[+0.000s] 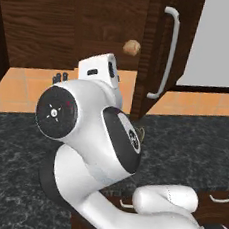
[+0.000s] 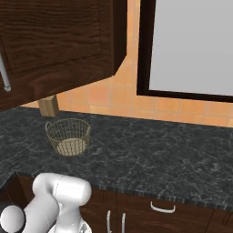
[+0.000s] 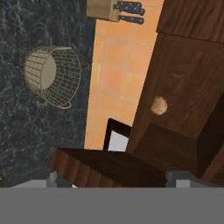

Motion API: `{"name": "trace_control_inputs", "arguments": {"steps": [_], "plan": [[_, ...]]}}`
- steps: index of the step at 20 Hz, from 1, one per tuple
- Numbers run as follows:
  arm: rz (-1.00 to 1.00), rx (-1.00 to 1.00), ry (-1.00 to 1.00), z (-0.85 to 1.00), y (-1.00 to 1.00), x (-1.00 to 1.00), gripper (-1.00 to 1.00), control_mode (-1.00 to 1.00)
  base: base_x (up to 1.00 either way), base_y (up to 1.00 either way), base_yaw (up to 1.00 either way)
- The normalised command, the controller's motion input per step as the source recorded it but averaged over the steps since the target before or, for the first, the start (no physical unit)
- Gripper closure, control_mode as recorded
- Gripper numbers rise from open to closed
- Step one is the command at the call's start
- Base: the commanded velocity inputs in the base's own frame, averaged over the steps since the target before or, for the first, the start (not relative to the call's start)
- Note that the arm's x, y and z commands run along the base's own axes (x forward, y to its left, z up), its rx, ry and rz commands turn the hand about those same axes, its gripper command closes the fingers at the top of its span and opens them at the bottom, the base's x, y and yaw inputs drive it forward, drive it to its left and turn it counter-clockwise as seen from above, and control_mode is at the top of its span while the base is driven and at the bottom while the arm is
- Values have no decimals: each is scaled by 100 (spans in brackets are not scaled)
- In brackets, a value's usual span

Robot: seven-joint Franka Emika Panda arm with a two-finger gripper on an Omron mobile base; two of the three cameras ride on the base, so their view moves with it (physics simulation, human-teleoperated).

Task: Open the cabinet, pick up the bread from the cabinet and place it in the basket. Then move the basket to the dining counter.

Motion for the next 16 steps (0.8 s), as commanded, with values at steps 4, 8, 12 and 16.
{"name": "trace_control_inputs", "arguments": {"steps": [4, 8, 12, 16], "plan": [[-22, -36, 0, 14, 1, 53, -100, -100, 0, 0, 0], [-27, -29, 0, 7, -12, 27, -100, -100, 0, 0, 0], [-32, -19, -3, 21, -43, -4, -100, -100, 0, 0, 0], [-38, -15, 0, 16, -68, -6, -100, -100, 0, 0, 0]]}}
